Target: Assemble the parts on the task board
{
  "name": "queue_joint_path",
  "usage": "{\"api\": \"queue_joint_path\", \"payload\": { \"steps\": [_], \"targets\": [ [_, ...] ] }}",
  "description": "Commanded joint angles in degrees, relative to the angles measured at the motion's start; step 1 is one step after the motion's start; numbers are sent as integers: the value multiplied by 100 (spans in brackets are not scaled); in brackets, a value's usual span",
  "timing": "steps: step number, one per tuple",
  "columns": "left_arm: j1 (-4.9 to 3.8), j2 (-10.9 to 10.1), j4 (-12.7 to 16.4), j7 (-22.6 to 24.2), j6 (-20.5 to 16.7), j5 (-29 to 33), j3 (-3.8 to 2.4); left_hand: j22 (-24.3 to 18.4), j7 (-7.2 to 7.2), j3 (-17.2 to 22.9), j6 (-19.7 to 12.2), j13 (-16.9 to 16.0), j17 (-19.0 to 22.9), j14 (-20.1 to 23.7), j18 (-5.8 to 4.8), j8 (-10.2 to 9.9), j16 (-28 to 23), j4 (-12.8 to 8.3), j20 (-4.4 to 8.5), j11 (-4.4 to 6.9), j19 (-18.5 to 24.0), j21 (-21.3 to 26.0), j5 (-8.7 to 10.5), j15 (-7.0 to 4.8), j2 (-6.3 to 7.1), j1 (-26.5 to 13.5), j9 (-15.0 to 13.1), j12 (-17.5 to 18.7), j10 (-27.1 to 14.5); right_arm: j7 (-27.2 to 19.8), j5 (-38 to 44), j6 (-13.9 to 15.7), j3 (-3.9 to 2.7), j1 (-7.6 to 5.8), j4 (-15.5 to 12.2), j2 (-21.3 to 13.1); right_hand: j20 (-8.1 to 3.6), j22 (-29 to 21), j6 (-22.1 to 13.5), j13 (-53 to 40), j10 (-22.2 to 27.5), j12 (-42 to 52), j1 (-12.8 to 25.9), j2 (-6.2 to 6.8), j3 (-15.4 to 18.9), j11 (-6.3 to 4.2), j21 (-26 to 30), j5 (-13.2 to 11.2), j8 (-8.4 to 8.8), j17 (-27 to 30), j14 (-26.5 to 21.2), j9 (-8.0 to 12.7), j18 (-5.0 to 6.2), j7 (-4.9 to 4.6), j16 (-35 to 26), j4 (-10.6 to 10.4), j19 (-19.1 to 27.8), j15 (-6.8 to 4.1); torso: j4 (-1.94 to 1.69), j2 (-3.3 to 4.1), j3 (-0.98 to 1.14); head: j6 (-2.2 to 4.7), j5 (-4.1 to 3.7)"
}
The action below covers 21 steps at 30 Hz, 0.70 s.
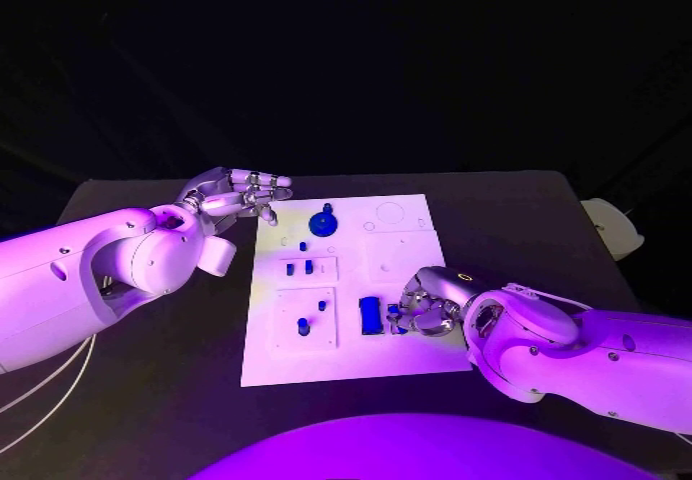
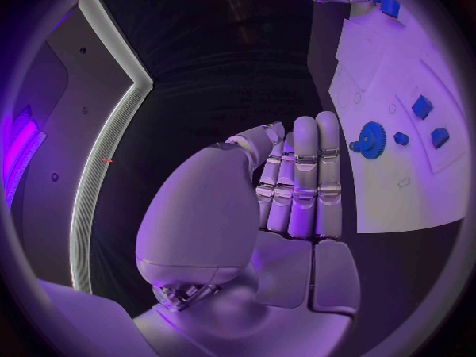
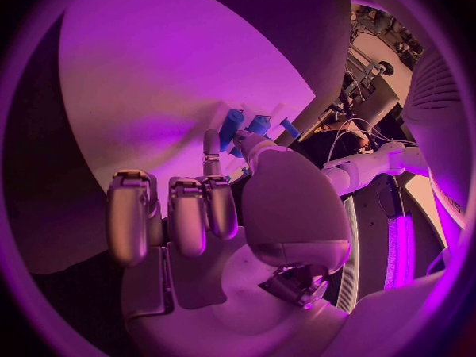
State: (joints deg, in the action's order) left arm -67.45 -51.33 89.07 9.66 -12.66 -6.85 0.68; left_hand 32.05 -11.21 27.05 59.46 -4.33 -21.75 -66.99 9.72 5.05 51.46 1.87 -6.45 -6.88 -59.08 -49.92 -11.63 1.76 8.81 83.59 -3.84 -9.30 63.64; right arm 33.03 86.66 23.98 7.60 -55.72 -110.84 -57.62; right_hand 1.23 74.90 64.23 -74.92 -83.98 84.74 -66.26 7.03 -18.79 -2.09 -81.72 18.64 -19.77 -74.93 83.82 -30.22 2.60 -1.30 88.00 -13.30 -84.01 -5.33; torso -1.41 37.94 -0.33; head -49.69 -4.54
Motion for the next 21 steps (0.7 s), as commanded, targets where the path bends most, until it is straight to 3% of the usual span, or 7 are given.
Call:
{"api": "queue_joint_path", "payload": {
  "steps": [1, 10, 21],
  "targets": [
    [-4, 7, 19, 16, 110, -29, -4, 8, -13, -12, -46, 7, 7, 38, 89, 29, -23, -31, -11, -14, 34, -33, 10, 5, -31, -8, -3, -14, -35, 35, 79, -169, 0, 4, 6, 19, -51, 1309, 44, -1161, -361, 37, 65, -13, 48, -35, -19, -9, -39, -1134, 541, -8, -108, -15, 34, -5, -380, -40, 0, -2, 0, 4, -12],
    [-4, 7, 21, 9, 113, -30, -4, 8, -13, -12, -46, 7, 7, 38, 89, 29, -23, -31, -11, -14, 34, -33, 10, 5, -31, -8, -3, -14, -35, 48, 147, -141, 0, 4, 19, 59, -58, 1308, 61, -1187, -378, 70, 169, -35, 192, -43, -15, 8, -68, -1133, 541, -28, -107, -8, 34, -85, -379, -46, -6, 2, 0, 10, -9],
    [-5, -1, 24, 3, 116, -31, -4, 8, -13, -12, -46, 7, 7, 38, 89, 29, -23, -31, -11, -14, 34, -33, 10, 5, -31, -8, -3, -14, -35, 67, 278, -66, 0, 4, 7, 42, -61, 1304, 64, -1195, -379, 71, 426, -48, 686, -39, -1, -5, -99, -1129, 539, -50, -104, -12, 31, -300, -375, -45, 0, -4, 4, 13, -17]
  ]
}}
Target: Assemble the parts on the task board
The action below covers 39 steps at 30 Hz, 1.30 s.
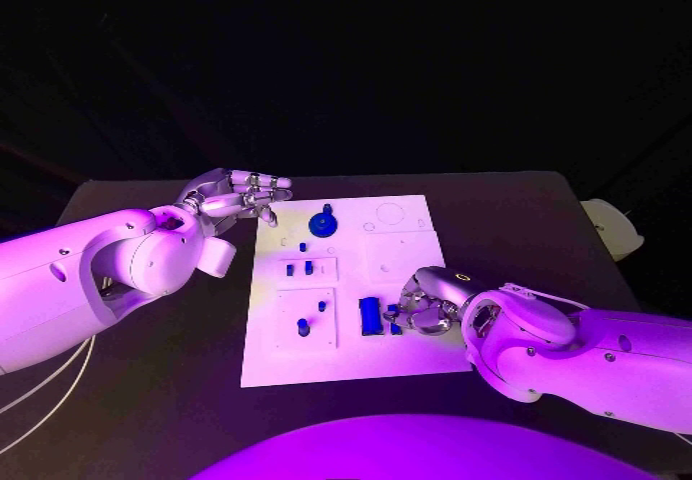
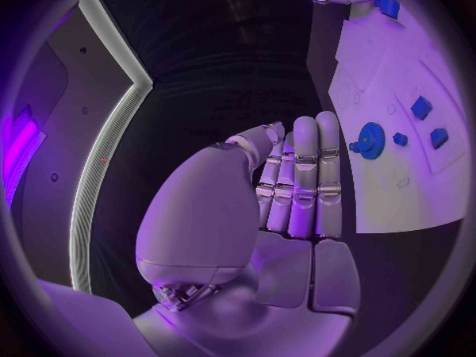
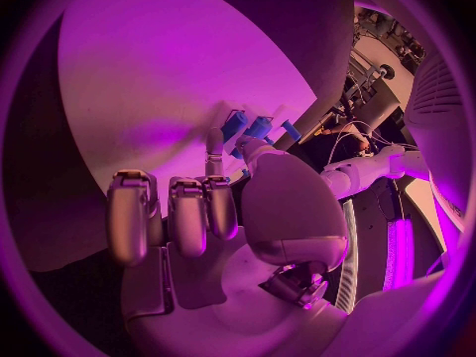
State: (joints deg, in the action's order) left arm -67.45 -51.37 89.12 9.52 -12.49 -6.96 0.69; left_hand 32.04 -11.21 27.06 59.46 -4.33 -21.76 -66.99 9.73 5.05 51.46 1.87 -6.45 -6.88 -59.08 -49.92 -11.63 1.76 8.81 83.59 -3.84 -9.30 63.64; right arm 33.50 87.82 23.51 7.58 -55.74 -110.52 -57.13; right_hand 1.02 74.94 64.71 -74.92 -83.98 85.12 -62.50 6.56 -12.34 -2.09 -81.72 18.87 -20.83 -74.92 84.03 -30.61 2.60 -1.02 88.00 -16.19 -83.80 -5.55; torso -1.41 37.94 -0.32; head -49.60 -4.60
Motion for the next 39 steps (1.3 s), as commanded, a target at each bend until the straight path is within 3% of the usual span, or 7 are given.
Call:
{"api": "queue_joint_path", "payload": {
  "steps": [1, 8, 19, 23, 31, 35, 39],
  "targets": [
    [-5, 2, 18, 17, 99, -20, -5, 8, -13, -12, -46, 7, 8, 39, 89, 29, -23, -31, -10, -14, 34, -33, 10, 5, -31, -8, -3, -14, -35, 20, 177, -8, 2, 6, -35, -18, -40, 1300, 15, -1196, -379, 34, 51, -1, 41, -39, -1, -27, 7, -1130, 518, -11, -105, -40, 31, -11, -396, -23, 2, -5, 4, 8, -11],
    [-5, -10, 12, 14, 95, -20, -5, 8, -13, -12, -46, 7, 8, 39, 89, 29, -23, -31, -10, -14, 34, -33, 10, 5, -31, -8, -3, -14, -35, -13, 277, 90, 2, 6, -234, -231, -45, 1305, 12, -1210, -388, 50, -64, 10, 240, -48, -23, -30, -6, -1142, 520, -21, -109, -28, 36, 39, -402, -31, 12, -5, 5, 7, 2],
    [-3, -2, -13, 21, 107, -20, -4, 14, -17, -3, -59, 9, 11, 40, 89, 36, -23, -51, -11, -18, 40, -42, 11, 6, -31, -11, -2, -27, -51, -61, 395, 64, 1, 18, -426, -392, -49, 1319, 31, -1238, -408, 84, -69, -3, 613, -54, -76, -238, -26, -1182, 529, -27, -118, -22, 54, -11, -417, -34, 18, -14, 6, 21, 11],
    [-3, -7, -14, 21, 109, -20, -4, 14, -17, -3, -59, 9, 11, 40, 89, 36, -23, -51, -11, -18, 40, -42, 11, 6, -31, -11, -2, -27, -51, -66, 407, -44, 2, 35, -433, -422, -55, 1318, 34, -1243, -411, 87, -415, 9, 793, -63, -75, -732, -41, -1191, 530, -34, -118, -18, 58, 147, -416, -40, 12, -7, 1, 24, 16],
    [-3, -9, -8, 28, 127, -20, -4, 16, -16, 0, -60, 9, 12, 40, 90, 38, -23, -56, -10, -17, 41, -44, 10, 6, -33, -8, -2, -30, -53, -74, 440, -133, 2, 63, -291, -391, -56, 1322, 39, -1255, -419, 100, -621, -57, 922, -65, -91, -863, -48, -1201, 532, -33, -121, -6, 62, 218, -420, -45, 0, -2, 1, 27, 31],
    [-3, -13, -6, 32, 126, -21, -4, 16, -17, -1, -61, 9, 12, 40, 89, 39, -23, -57, -11, -18, 42, -44, 11, 6, -32, -11, -2, -32, -54, -98, 441, -175, 2, 95, -199, -322, -60, 1323, 43, -1263, -424, 109, -828, -61, 1048, -68, -94, -1086, -53, -1209, 534, -31, -121, -5, 66, 332, -420, -48, 4, -6, 6, 48, 53],
    [-3, -16, -5, 34, 124, -21, -4, 16, -17, -1, -61, 9, 12, 40, 89, 39, -23, -57, -11, -18, 42, -44, 11, 6, -32, -11, -2, -32, -54, -108, 451, -188, 2, 135, -148, -253, -59, 1320, 54, -1286, -441, 143, -893, -80, 1097, -71, -82, -1147, -60, -1206, 533, -30, -119, 2, 64, 365, -416, -48, 9, -1, 5, 52, 50]
  ]
}}
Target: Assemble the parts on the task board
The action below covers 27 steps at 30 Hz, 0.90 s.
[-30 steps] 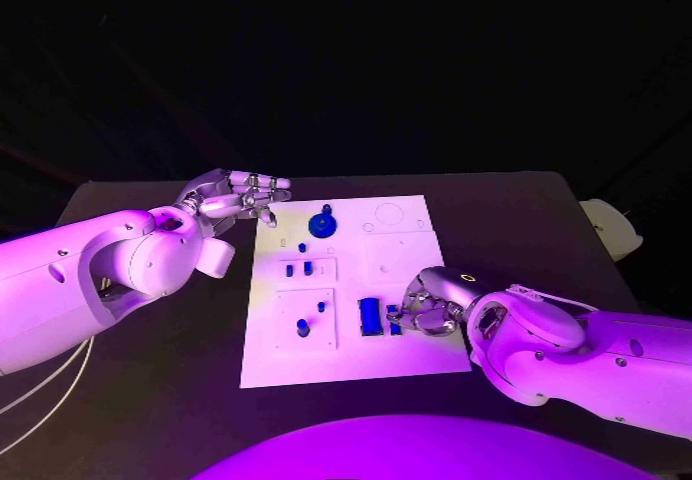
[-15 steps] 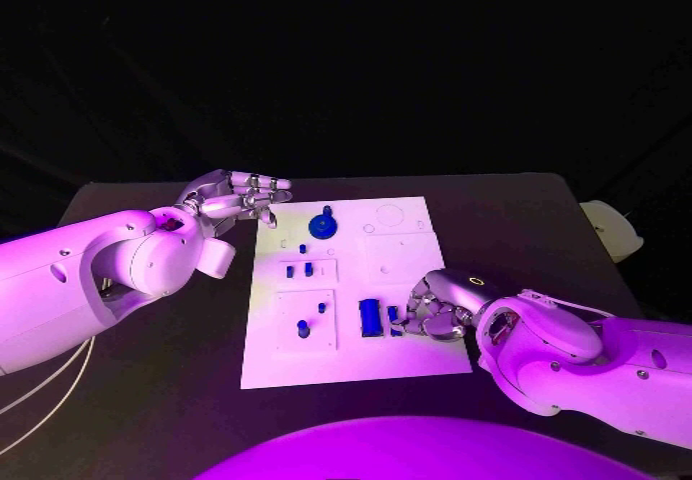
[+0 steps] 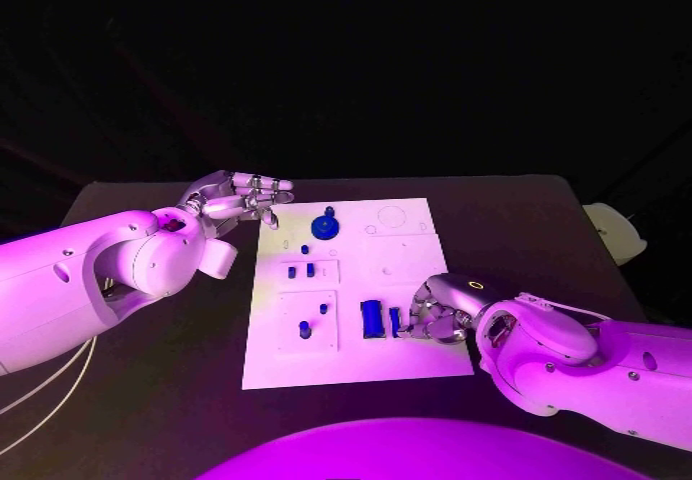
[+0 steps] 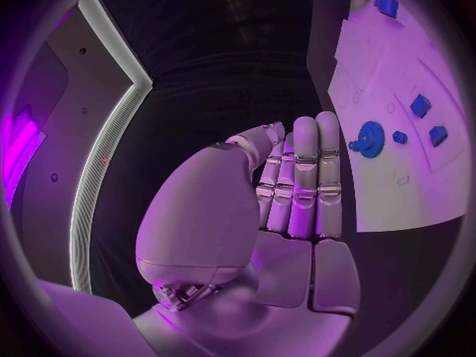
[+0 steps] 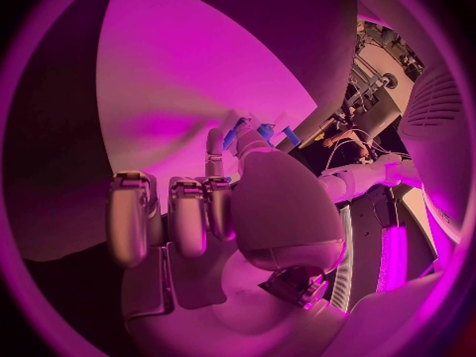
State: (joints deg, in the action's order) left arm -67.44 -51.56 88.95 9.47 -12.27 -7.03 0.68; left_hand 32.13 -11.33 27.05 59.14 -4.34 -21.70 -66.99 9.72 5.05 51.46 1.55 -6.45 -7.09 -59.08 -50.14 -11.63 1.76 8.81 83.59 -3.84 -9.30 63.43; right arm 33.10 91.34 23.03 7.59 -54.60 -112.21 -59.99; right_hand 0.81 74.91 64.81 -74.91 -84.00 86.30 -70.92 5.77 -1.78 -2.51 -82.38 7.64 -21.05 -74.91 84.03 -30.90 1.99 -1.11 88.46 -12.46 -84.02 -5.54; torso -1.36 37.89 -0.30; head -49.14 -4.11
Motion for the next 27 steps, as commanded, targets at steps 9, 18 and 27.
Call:
{"api": "queue_joint_path", "payload": {
  "steps": [9, 18, 27],
  "targets": [
    [-3, 2, 7, 42, 117, -8, -3, 8, -6, 0, -29, 9, 7, 40, 90, 39, -23, -24, -11, 3, 42, -23, 11, 6, -32, -11, -2, -32, -33, -119, 140, 117, -7, 49, -36, 4, -38, 1322, 51, -1286, -439, 22, 12, -78, 190, -28, -13, 95, -38, -1200, 532, 6, -57, 7, 15, -87, -394, -48, 11, -8, 1, -7, -8],
    [-3, 26, -4, 112, 324, 165, 2, 9, -13, -17, -50, 13, 12, 56, 87, 41, -29, -29, -18, -6, 57, -23, 16, 15, -6, -46, 0, -40, -57, -809, -957, 563, -60, -234, 6, -251, -10, 1207, -96, -1030, -237, -392, -35, -43, 412, 28, 445, 228, 51, -1005, 487, 51, 25, -57, -80, -122, -262, -8, -3, -45, -5, 92, -48],
    [-1, 111, -126, 269, 240, 417, 42, -51, -10, -127, -78, 11, 59, 233, 83, 66, -129, 47, -66, -3, 194, 98, 22, 57, 16, -221, -3, -83, -90, -2841, -3899, 810, -64, -797, 652, -234, 150, 701, -587, -42, 618, -1941, -506, -283, 591, 252, 2324, 488, 444, -62, 246, 244, 339, -321, -640, 34, 327, 179, -27, -146, -59, 166, -99]
  ]
}}
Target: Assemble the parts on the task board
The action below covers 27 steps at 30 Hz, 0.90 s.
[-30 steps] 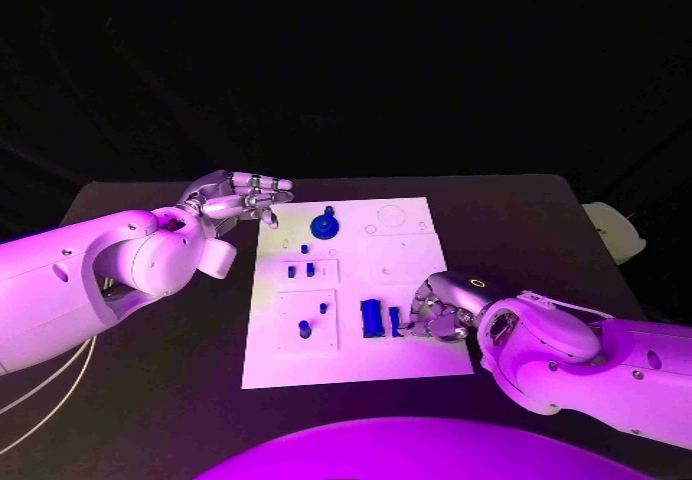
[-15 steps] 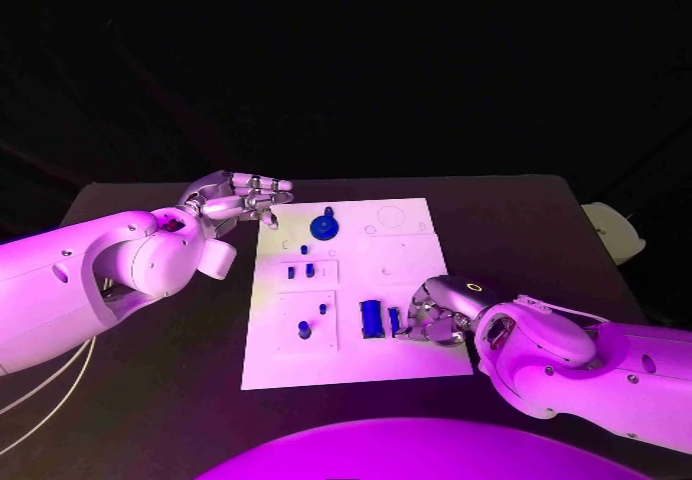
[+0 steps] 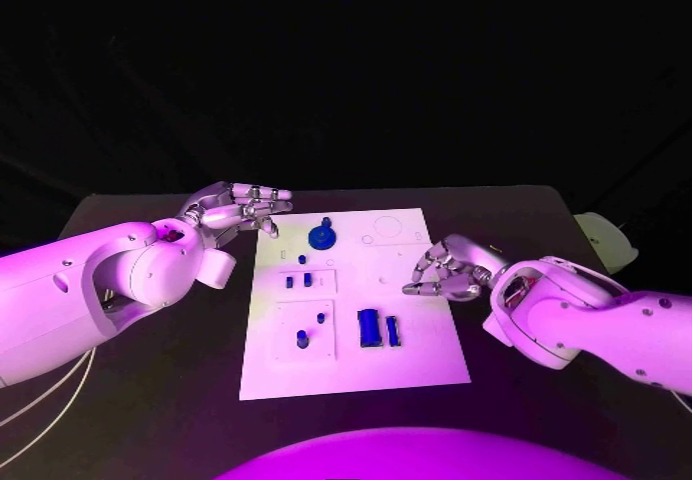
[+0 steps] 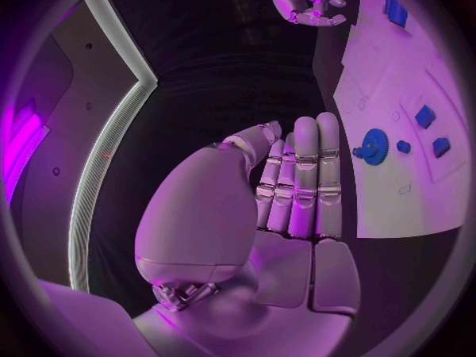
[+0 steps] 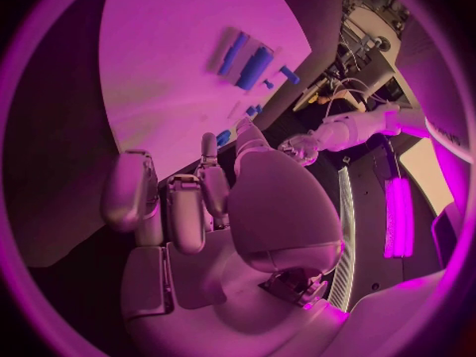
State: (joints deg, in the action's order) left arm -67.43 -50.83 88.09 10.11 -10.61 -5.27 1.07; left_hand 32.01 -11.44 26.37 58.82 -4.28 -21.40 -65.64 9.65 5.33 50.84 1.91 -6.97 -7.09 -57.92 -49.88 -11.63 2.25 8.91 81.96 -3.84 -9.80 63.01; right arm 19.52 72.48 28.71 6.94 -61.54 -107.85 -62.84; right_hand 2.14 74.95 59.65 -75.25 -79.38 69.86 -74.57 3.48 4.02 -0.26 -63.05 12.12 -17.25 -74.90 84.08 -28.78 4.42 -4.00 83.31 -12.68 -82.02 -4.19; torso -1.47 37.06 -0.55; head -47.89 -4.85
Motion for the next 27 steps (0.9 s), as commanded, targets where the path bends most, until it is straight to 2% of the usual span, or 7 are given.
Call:
{"api": "queue_joint_path", "payload": {
  "steps": [1, 4, 6, 9, 16, 21, 27],
  "targets": [
    [-2, 52, -61, 230, 52, 267, 7, -84, 6, -106, -53, 4, 71, 210, 89, 49, -153, 34, -33, -3, 159, 158, 24, 23, 16, -103, -4, -50, -55, -1687, -2322, 232, 1, -145, 313, 81, 32, 612, -105, 137, 280, -510, -219, -83, 12, 41, 677, 60, 97, 89, 202, 49, 142, -50, -226, 100, 220, 54, -20, -74, -41, 40, -29],
    [-1, 115, -158, 335, -51, 369, 20, -255, 37, -244, -53, -9, 252, 536, 77, 87, -510, 108, -95, -11, 408, 471, 27, 68, 26, -213, -8, -119, -23, -2292, -3379, 193, 1, -272, 681, 225, 100, 121, -266, 1032, 1058, -1808, -483, -196, 14, 146, 2173, 61, 236, 1084, -121, 116, 365, -137, -963, 244, 748, 146, -35, -117, -67, 84, -60],
    [-1, 174, -249, 414, -130, 449, 26, -436, 55, -325, -43, -8, 452, 769, 68, 118, -914, 164, -155, -13, 625, 789, 25, 118, 26, -268, -10, -147, -5, -2594, -3992, 159, 1, -330, 946, 353, 177, -465, -461, 1887, 1765, -3010, -664, -262, -27, 223, 3857, -21, 390, 2174, -536, 206, 577, -232, -1853, 324, 1391, 200, -43, -154, -87, 128, -69],
    [3, 312, -473, 600, -305, 664, 35, -906, 70, -418, -66, 38, 890, 1159, 31, 138, -1902, 266, -356, -61, 992, 1559, 22, 296, 9, -303, -3, -75, -16, -3078, -4933, 73, 1, -393, 1506, 678, 333, -947, -647, 2725, 2042, -3857, -884, -389, -117, 381, 4451, -144, 656, 3954, -1334, 467, 577, -413, -3707, 349, 1777, 372, -50, -223, -120, 251, -85],
    [44, 653, -1017, 969, -679, 1138, 40, -2159, 127, -821, -270, 62, 1551, 1236, 92, -13, -3758, 406, -942, -241, 1334, 3448, 6, 599, -111, -204, 4, 432, -256, -3774, -6089, -211, -13, -435, 2615, 1370, 768, -2075, -578, 4627, 2199, -5387, -1155, -415, -369, 720, 5698, -216, 1038, 5117, -2428, 992, 510, -610, -5941, 236, 2800, 844, -41, -332, -145, 509, -80],
    [94, 911, -1360, 1115, -842, 1298, 40, -2690, 251, -1476, -531, 76, 1776, 1436, -38, -172, -4580, 473, -971, -441, 1311, 4221, 2, 806, -266, -195, 17, 632, -683, -4064, -6498, -410, -35, -442, 3241, 1754, 1069, -2918, -446, 5783, 1999, -5977, -1092, -370, -510, 825, 5950, -211, 1339, 5876, -2484, 1395, 602, -681, -7006, 190, 3108, 1045, -68, -402, -148, 602, -60],
    [142, 1142, -1588, 1218, -930, 1362, 39, -2855, 219, -1976, -716, 77, 1785, 1726, -198, -179, -4742, 532, -978, -434, 1651, 4633, 4, 878, -407, -171, 20, 643, -1083, -4198, -6637, -635, -45, -444, 3633, 2013, 1189, -3953, -366, 6714, 1738, -6352, -890, -380, -580, 872, 5947, -213, 1362, 6581, -2211, 1855, 627, -739, -7696, 336, 3306, 1126, -96, -432, -132, 709, -28]
  ]
}}
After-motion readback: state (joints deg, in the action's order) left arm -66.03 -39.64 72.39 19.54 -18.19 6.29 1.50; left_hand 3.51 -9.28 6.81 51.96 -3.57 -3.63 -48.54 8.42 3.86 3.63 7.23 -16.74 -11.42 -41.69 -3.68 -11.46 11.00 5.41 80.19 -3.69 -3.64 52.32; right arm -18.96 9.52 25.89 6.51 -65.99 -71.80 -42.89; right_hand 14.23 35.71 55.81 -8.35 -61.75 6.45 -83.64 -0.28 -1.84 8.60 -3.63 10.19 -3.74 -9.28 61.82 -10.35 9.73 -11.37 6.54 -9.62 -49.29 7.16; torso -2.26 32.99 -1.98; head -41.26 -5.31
